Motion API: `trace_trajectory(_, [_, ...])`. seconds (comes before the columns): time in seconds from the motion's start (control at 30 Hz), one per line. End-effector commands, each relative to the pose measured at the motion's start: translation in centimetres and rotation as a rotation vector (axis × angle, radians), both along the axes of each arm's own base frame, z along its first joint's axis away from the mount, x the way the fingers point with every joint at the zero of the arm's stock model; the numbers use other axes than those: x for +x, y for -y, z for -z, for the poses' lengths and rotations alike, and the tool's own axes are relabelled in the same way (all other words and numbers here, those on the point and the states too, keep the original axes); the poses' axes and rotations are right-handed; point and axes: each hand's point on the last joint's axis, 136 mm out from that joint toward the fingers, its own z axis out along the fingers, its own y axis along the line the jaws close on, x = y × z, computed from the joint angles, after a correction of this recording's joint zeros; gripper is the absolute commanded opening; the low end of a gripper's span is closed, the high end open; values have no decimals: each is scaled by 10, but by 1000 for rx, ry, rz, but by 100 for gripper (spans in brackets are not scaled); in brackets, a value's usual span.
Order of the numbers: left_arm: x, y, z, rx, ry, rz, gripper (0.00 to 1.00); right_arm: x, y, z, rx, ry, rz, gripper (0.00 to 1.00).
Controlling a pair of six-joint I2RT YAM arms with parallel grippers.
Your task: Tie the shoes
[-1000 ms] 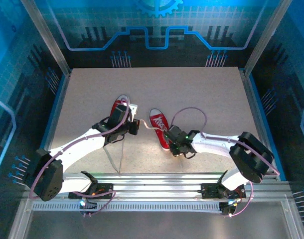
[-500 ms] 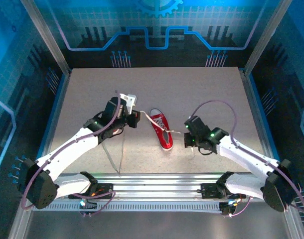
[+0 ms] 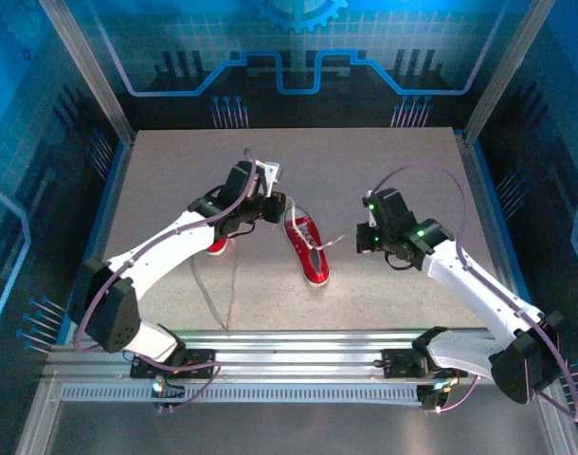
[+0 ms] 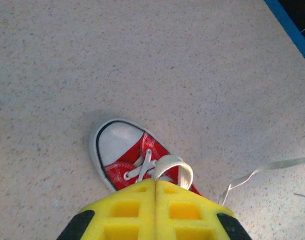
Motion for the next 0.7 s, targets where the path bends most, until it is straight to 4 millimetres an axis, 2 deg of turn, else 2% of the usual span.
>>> trace_trajectory(0.0, [15, 15, -4, -25, -12, 39, 0, -3, -7, -3, 15, -24, -69, 0])
trace_trajectory(0.1, [29, 30, 6, -27, -34, 74, 0, -8, -14, 3, 47, -38, -103, 0])
trace_trajectory(0.27, [47, 51, 34, -8, -95, 139, 0, -10, -11, 14, 23, -61, -95, 0])
trace_trajectory(0.43, [58, 56, 62, 36, -156, 168, 0, -1, -2, 17, -48, -74, -84, 0])
trace_trajectory(0.57, [64, 56, 75, 51, -178, 172, 0, 6, -1, 16, -78, -85, -93, 0])
trace_trajectory(0.63, [66, 57, 76, 49, -178, 185, 4, 10, 0, 17, -89, -83, -94, 0])
trace_trajectory(0.67, [67, 58, 76, 51, -174, 193, 11, 12, 1, 17, -98, -80, -98, 0])
